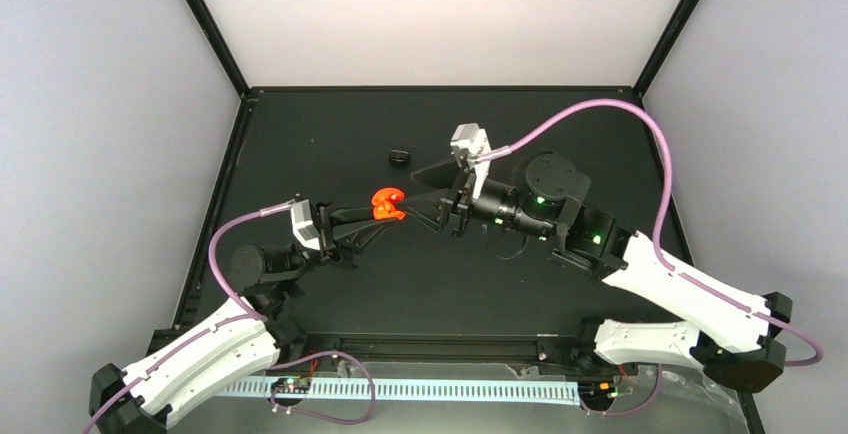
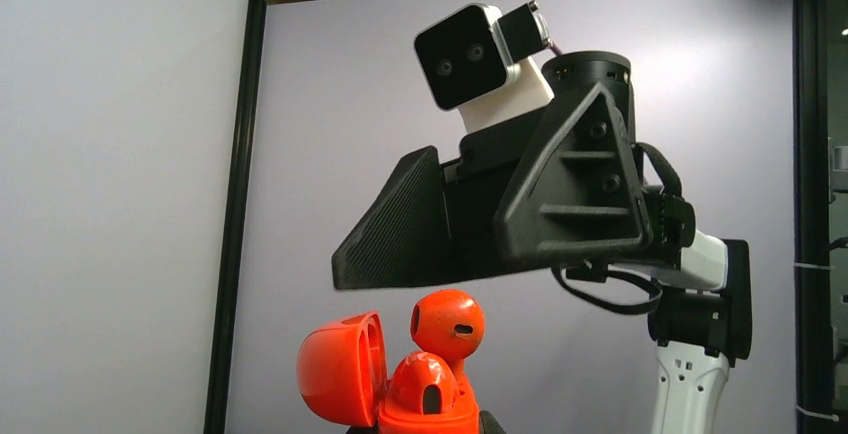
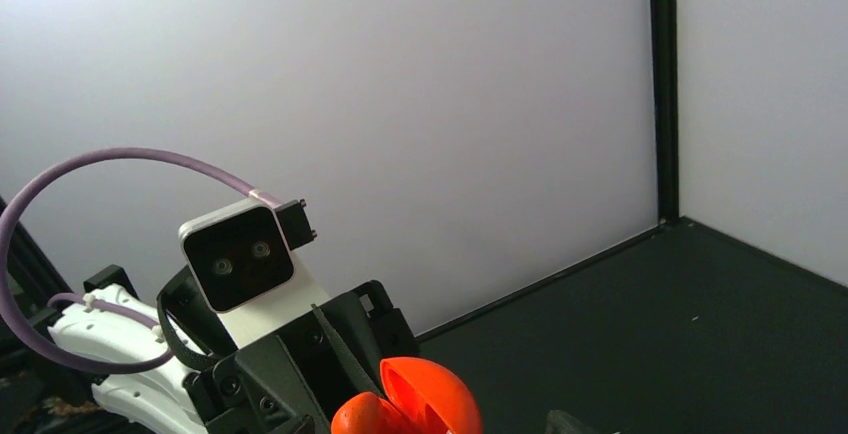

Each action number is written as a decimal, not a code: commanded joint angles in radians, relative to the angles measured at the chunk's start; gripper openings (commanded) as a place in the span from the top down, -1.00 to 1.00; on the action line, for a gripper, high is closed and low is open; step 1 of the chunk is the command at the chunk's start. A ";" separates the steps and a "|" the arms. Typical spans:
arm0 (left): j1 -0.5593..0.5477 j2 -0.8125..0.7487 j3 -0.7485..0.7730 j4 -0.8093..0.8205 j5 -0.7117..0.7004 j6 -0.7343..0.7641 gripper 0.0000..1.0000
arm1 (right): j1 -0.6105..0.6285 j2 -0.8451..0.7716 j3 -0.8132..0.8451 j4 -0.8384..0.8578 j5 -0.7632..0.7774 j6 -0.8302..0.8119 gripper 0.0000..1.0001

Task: Insert the wireless bluetooth earbuds into the charging case
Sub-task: Place the earbud in the charging case.

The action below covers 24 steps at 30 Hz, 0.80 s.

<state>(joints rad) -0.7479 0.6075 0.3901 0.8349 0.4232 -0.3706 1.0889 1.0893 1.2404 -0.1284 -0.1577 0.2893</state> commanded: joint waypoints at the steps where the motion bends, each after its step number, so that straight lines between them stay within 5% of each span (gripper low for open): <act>1: -0.007 -0.012 0.029 0.003 0.010 0.013 0.97 | 0.003 -0.043 0.050 -0.056 0.075 -0.034 -0.28; 8: -0.006 -0.006 0.030 0.004 0.015 0.012 0.97 | 0.005 -0.018 0.114 -0.159 0.109 -0.060 -0.97; 24: -0.007 -0.003 0.033 -0.002 0.025 0.010 0.97 | 0.004 0.084 0.205 -0.262 0.086 -0.058 -1.00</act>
<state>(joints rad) -0.7479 0.6083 0.3901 0.8291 0.4335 -0.3706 1.0889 1.1728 1.4120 -0.3683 -0.0776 0.2405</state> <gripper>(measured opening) 0.167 0.999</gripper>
